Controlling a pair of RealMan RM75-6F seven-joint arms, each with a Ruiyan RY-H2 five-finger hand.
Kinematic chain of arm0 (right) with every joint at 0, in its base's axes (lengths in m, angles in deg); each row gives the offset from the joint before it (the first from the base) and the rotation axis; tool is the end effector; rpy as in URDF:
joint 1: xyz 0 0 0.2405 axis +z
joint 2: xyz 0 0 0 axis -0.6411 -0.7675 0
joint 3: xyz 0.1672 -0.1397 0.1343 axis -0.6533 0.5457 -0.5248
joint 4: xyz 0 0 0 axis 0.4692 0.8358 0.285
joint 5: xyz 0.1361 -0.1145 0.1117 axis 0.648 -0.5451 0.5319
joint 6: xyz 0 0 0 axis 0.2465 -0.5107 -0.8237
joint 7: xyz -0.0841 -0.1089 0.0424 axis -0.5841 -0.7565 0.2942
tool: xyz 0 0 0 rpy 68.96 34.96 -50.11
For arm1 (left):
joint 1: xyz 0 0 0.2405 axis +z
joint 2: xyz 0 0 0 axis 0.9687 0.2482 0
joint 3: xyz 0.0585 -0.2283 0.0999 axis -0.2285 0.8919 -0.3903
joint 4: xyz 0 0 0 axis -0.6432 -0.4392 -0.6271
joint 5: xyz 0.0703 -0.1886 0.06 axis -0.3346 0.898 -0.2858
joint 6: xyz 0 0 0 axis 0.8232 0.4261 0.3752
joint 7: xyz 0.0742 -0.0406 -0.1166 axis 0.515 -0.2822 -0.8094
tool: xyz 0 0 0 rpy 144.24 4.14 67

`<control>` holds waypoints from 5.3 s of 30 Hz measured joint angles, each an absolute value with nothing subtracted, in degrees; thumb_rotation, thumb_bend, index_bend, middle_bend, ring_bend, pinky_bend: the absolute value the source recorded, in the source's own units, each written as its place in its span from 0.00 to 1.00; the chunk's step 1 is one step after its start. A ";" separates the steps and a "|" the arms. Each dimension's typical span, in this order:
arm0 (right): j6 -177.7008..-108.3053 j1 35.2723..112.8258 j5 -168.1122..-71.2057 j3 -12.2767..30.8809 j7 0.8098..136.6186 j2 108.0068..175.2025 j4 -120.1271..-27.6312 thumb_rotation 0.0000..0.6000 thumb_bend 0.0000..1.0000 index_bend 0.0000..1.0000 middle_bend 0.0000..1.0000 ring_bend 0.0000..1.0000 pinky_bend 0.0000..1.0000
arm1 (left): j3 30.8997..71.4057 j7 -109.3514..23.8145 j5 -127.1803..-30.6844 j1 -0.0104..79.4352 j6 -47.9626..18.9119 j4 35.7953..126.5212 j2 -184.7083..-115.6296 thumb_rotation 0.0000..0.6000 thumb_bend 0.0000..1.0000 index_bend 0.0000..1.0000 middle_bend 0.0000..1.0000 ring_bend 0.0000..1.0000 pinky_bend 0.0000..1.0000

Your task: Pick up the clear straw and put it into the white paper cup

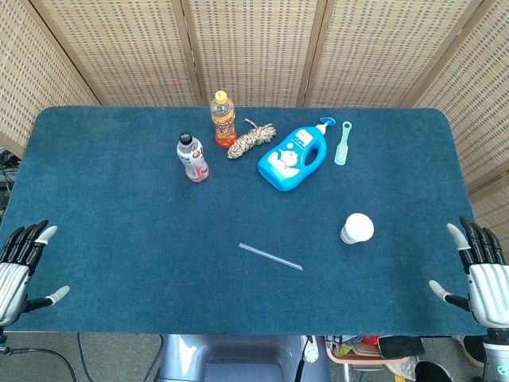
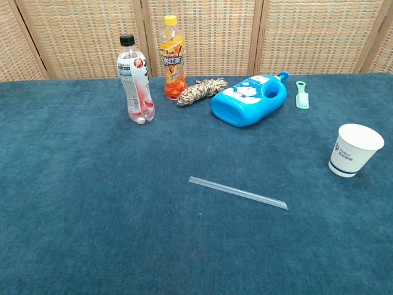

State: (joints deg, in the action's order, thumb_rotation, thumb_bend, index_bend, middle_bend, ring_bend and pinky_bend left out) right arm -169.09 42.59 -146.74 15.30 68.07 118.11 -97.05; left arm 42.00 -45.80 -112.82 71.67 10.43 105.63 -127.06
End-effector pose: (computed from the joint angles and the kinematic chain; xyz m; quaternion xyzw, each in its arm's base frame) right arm -0.2889 -0.1730 0.1857 0.5817 -0.3585 0.4330 0.5879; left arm -0.2834 0.1600 0.1662 -0.6241 -0.3751 -0.4295 0.5341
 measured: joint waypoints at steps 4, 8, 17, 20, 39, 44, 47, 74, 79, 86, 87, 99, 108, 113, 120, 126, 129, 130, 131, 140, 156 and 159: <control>-168.68 42.70 -146.86 15.48 68.04 118.11 -97.08 1.00 0.00 0.00 0.00 0.00 0.00 | 42.02 -45.65 -112.71 71.67 10.37 105.66 -127.08 1.00 0.11 0.00 0.00 0.00 0.00; -168.16 42.95 -147.09 15.64 68.01 118.15 -97.28 1.00 0.00 0.00 0.00 0.00 0.00 | 42.03 -45.55 -112.66 71.63 10.30 105.67 -127.13 1.00 0.11 0.00 0.00 0.00 0.00; -163.98 47.14 -149.98 15.22 68.44 119.55 -96.37 1.00 0.00 0.03 0.00 0.00 0.00 | 42.61 -46.11 -111.49 71.40 9.97 105.70 -126.90 1.00 0.11 0.00 0.00 0.00 0.00; -158.76 51.30 -150.46 14.12 67.98 119.81 -97.18 1.00 0.00 0.08 0.00 0.00 0.00 | 42.99 -46.07 -110.81 71.21 9.69 105.74 -126.96 1.00 0.11 0.00 0.00 0.00 0.00; -132.48 79.57 -109.36 6.07 37.07 129.35 -107.14 1.00 0.13 0.34 0.00 0.00 0.00 | 44.31 -46.51 -107.94 69.93 7.33 105.52 -126.94 1.00 0.11 0.00 0.00 0.00 0.00; -133.85 87.43 -94.45 6.16 26.16 137.05 -105.53 1.00 0.19 0.40 0.00 0.00 0.00 | 44.55 -46.49 -107.15 69.57 6.56 105.63 -126.83 1.00 0.11 0.00 0.00 0.00 0.00; -135.00 91.37 -88.25 6.35 23.67 142.17 -103.95 1.00 0.24 0.42 0.00 0.00 0.00 | 44.73 -46.53 -106.51 69.25 5.85 105.65 -126.75 1.00 0.11 0.00 0.00 0.00 0.00; -139.88 99.12 -82.17 7.29 21.86 160.86 -87.67 1.00 0.34 0.46 0.00 0.00 0.00 | 45.13 -46.65 -104.75 68.26 3.92 106.11 -126.35 1.00 0.11 0.00 0.00 0.00 0.00; -139.21 99.29 -81.19 6.75 22.11 161.53 -86.86 1.00 0.35 0.46 0.00 0.00 0.00 | 45.20 -46.59 -104.47 68.06 3.55 106.13 -126.35 1.00 0.11 0.00 0.00 0.00 0.00; -135.34 99.56 -80.19 7.21 22.41 161.10 -87.70 1.00 0.38 0.46 0.00 0.00 0.00 | 45.23 -46.84 -104.32 68.03 3.54 106.08 -126.26 1.00 0.11 0.00 0.00 0.00 0.00; -134.56 99.62 -80.04 7.28 22.56 160.91 -88.00 1.00 0.38 0.46 0.00 0.00 0.00 | 45.22 -46.83 -104.38 68.01 3.54 106.08 -126.26 1.00 0.11 0.00 0.00 0.00 0.00; -131.67 100.71 -84.15 10.72 23.81 159.10 -91.93 1.00 0.39 0.46 0.00 0.00 0.00 | 45.11 -46.69 -104.44 67.93 3.46 106.19 -126.32 1.00 0.11 0.00 0.00 0.00 0.00; -132.52 100.04 -89.39 12.14 25.82 159.60 -90.57 1.00 0.39 0.50 0.00 0.00 0.00 | 45.11 -46.65 -104.45 67.83 3.37 106.22 -126.32 1.00 0.12 0.00 0.00 0.00 0.00; -132.79 99.21 -93.74 13.09 27.60 160.58 -88.40 1.00 0.39 0.51 0.00 0.00 0.00 | 45.06 -46.48 -104.42 67.82 3.35 106.26 -126.37 1.00 0.11 0.00 0.00 0.00 0.00; -132.57 98.09 -98.02 14.58 29.04 161.95 -85.02 1.00 0.41 0.52 0.00 0.00 0.00 | 45.03 -46.67 -104.36 67.71 3.12 106.31 -126.28 1.00 0.11 0.00 0.00 0.00 0.00; -132.13 97.62 -98.52 14.88 29.22 162.42 -83.97 1.00 0.45 0.56 0.00 0.00 0.00 | 45.01 -46.91 -104.33 67.71 3.11 106.35 -126.15 1.00 0.11 0.00 0.00 0.00 0.00; -131.80 97.45 -98.63 14.96 29.20 162.45 -83.76 1.00 0.49 0.59 0.00 0.00 0.00 | 45.02 -46.95 -104.28 67.65 2.99 106.32 -126.13 1.00 0.11 0.00 0.00 0.00 0.00; -131.71 97.38 -98.79 14.96 29.31 162.43 -83.74 1.00 0.50 0.60 0.00 0.00 0.00 | 45.02 -46.93 -104.27 67.63 2.96 106.31 -126.14 1.00 0.11 0.00 0.00 0.00 0.00; -131.67 97.32 -98.98 14.97 29.39 162.40 -83.71 1.00 0.50 0.62 0.00 0.00 0.00 | 45.01 -46.91 -104.27 67.61 2.91 106.30 -126.15 1.00 0.11 0.00 0.00 0.00 0.00; -131.76 96.17 -102.19 14.73 31.50 161.18 -84.43 1.00 0.51 0.63 0.00 0.00 0.00 | 44.95 -46.70 -104.20 67.56 2.81 106.34 -126.24 1.00 0.11 0.00 0.00 0.00 0.00; -133.98 88.89 -115.88 5.29 59.38 140.38 -102.75 1.00 0.51 0.65 0.00 0.00 0.00 | 44.55 -47.75 -105.31 67.89 3.61 106.49 -125.83 1.00 0.11 0.00 0.00 0.00 0.00; -133.88 86.93 -116.69 2.79 67.20 136.86 -104.28 1.00 0.51 0.66 0.02 0.00 0.00 | 44.47 -47.45 -105.37 67.91 3.61 106.60 -125.91 1.00 0.11 0.00 0.00 0.00 0.00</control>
State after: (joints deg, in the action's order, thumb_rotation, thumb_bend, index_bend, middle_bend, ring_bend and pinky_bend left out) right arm -133.88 86.93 -116.69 2.79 67.20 136.86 -104.28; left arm 44.47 -47.45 -105.37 67.91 3.61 106.60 -125.91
